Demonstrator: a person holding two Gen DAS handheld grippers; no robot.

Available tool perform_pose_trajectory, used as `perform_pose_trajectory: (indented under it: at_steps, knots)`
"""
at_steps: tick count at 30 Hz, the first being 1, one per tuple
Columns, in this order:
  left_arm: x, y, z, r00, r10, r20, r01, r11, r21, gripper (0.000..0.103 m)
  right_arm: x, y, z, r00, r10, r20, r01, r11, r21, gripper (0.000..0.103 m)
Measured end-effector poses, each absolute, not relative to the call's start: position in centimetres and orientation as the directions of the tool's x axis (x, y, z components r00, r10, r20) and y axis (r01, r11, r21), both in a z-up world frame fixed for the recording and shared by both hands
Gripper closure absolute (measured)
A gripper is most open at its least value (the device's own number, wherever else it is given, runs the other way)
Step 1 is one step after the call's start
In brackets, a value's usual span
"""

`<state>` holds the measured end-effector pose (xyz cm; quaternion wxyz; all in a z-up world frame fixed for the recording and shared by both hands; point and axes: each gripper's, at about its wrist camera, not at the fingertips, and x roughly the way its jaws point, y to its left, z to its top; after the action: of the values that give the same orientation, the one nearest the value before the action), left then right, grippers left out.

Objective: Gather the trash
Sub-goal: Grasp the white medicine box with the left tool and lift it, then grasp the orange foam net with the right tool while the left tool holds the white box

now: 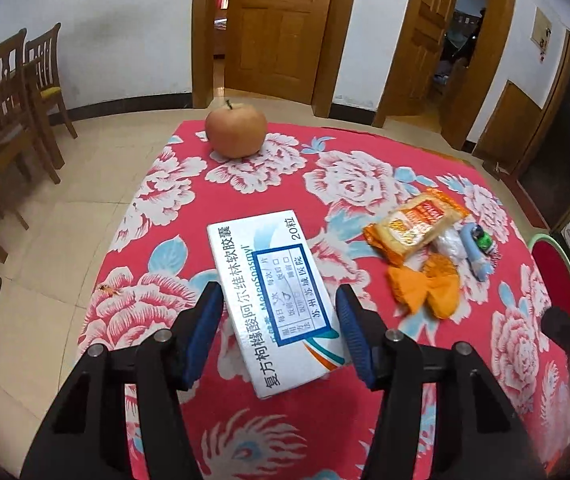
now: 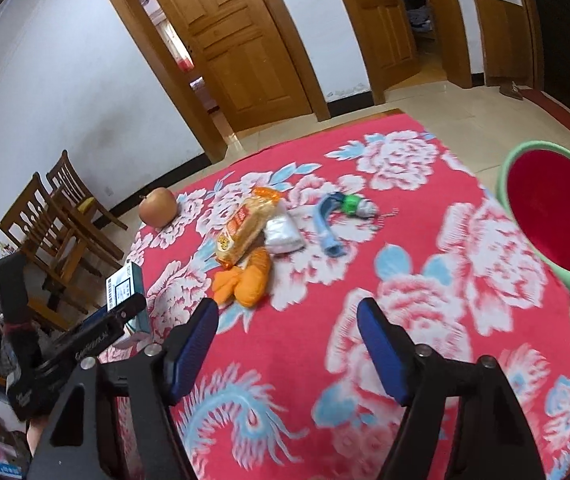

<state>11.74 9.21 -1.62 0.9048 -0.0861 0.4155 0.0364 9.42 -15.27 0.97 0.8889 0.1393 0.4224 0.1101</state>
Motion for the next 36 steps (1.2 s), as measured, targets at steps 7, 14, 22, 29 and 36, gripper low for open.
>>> perform_pose_trajectory:
  at_steps: [7,14,22,29,36]
  knots:
    - [11.9,9.8,-2.8,0.655,-0.048,-0.754,-0.126,0.977,-0.171,0.044,14.0,-11.6,-2.2,0.551,0.289,-0.783,-0.066,0.950,0.305,0.041]
    - [11.7,10.3,-2.9,0.669,-0.078,-0.740,-0.121,0.970,-0.212,0.044,15.8,-9.8,-3.6,0.533,0.301,-0.791,-0.082,0.949,0.306,0.048]
    - [11.9,10.1,-3.5,0.656,-0.091,-0.749,-0.115,0.969,-0.218,0.044,16.6,-8.5,-4.7,0.525,0.291,-0.799,-0.087,0.953,0.290,0.070]
    - [11.7,10.0,-3.4,0.654,-0.071,-0.753,-0.125,0.972,-0.200,0.044,15.6,-8.4,-4.6,0.545,0.291,-0.786,-0.116,0.955,0.273,0.082]
    - [10.9,9.2,-2.7,0.658,-0.064,-0.750,-0.116,0.976,-0.185,0.044,14.1,-9.5,-4.2,0.530,0.345,-0.775,-0.122,0.935,0.333,0.083]
